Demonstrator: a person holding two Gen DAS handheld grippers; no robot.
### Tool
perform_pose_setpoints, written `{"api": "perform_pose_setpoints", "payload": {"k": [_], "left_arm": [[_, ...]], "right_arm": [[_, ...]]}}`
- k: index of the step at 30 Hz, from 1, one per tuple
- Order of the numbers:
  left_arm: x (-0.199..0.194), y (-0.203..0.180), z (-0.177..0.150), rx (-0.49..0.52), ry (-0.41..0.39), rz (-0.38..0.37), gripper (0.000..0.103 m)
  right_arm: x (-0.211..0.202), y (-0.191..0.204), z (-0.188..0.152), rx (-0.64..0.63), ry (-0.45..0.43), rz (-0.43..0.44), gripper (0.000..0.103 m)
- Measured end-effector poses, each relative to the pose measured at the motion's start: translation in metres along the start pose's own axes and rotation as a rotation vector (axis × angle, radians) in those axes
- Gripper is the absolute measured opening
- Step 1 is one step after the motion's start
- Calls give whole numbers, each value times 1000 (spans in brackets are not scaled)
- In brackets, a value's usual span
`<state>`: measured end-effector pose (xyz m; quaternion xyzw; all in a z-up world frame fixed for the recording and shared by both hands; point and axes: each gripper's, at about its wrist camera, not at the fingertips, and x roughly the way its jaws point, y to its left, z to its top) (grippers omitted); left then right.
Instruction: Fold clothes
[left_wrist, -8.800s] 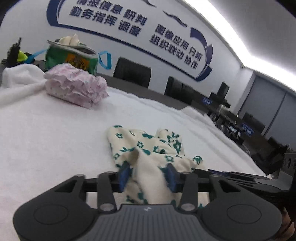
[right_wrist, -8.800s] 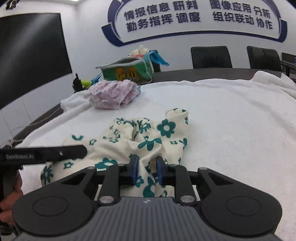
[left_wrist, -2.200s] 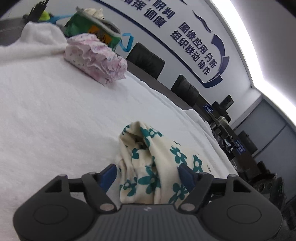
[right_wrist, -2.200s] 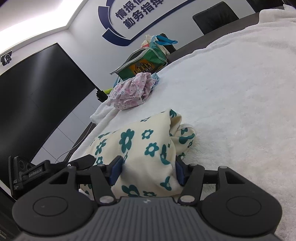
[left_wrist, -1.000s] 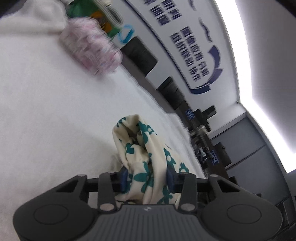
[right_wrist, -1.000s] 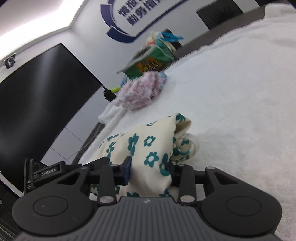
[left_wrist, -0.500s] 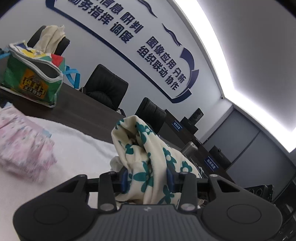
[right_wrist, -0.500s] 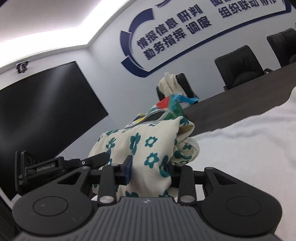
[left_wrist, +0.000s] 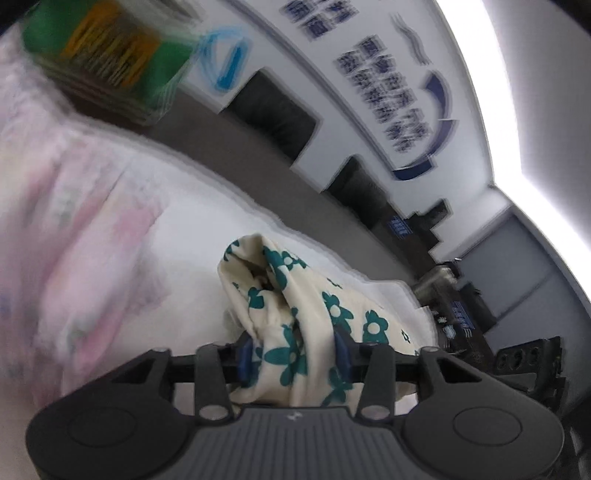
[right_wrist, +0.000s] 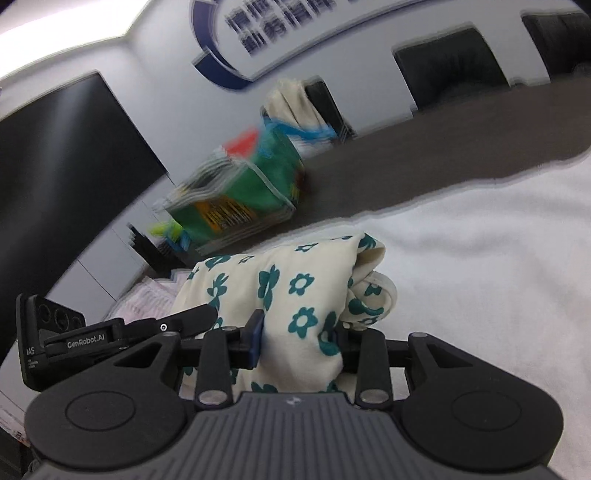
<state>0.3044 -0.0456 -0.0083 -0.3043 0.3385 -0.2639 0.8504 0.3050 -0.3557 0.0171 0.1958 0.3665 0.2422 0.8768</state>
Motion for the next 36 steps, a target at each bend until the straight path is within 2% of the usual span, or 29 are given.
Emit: {"api": "perform_pose_setpoints", "payload": {"k": [1, 2, 4, 7, 8, 9, 10, 11, 12, 13, 14, 16, 18, 19, 20, 22, 23, 24, 25, 26, 27, 30, 33, 36], "left_arm": [[1, 4, -3, 2, -8, 10, 58], [-1, 3, -5, 13, -16, 24, 58], [-19, -22, 0, 94, -47, 74, 57], [-54, -70, -5, 282, -232, 147, 59], [-59, -84, -8, 319, -292, 151, 59], [-62, -96, -10, 353, -345, 153, 58], [-54, -103, -10, 371, -364, 156, 57], [-39, -103, -10, 364, -338, 185, 44], [-24, -102, -9, 357, -311, 213, 20], [-8, -100, -9, 343, -279, 244, 8], [7, -91, -11, 313, -229, 278, 3], [31, -72, -20, 299, -133, 330, 4], [18, -73, -29, 341, -179, 326, 5], [-2, -80, -31, 355, -197, 316, 6], [-22, -87, -33, 369, -214, 307, 10], [-63, -101, -37, 397, -249, 287, 27], [-83, -108, -39, 411, -267, 277, 46], [-103, -115, -41, 425, -285, 267, 63], [-124, -122, -45, 440, -300, 267, 68], [-143, -125, -54, 457, -306, 300, 72], [-161, -126, -67, 466, -301, 342, 75], [-206, -117, -112, 462, -273, 421, 87], [-235, -93, -157, 420, -273, 467, 91], [-246, -72, -179, 389, -245, 509, 91]], "right_arm": [[7, -6, -4, 0, 11, -15, 49], [6, -9, -8, -6, -7, -11, 54], [-10, -7, -7, -39, -60, -42, 58], [-40, 13, -2, -148, -187, -168, 58], [-47, 23, 0, -198, -244, -212, 58], [-55, 34, 2, -248, -301, -256, 52], [-55, 42, 2, -281, -328, -248, 35], [-47, 49, 3, -305, -315, -247, 27], [-36, 56, 5, -327, -292, -253, 18], [-21, 60, 3, -357, -271, -294, 13], [-5, 63, 0, -390, -251, -346, 12], [12, 64, -6, -396, -223, -386, 12], [27, 64, -12, -393, -197, -416, 12], [34, 64, -15, -391, -184, -432, 12], [26, 70, -14, -382, -203, -424, 12], [-12, 87, -14, -386, -298, -382, 16], [-35, 99, -16, -396, -354, -367, 20], [-56, 109, -22, -404, -392, -355, 33], [-76, 119, -30, -410, -423, -343, 40], [-96, 129, -37, -417, -454, -332, 41], [-110, 137, -51, -414, -458, -319, 48], [-143, 154, -100, -386, -425, -273, 80], [-150, 162, -161, -353, -315, -225, 87], [-139, 176, -212, -330, -244, -249, 98]]}}
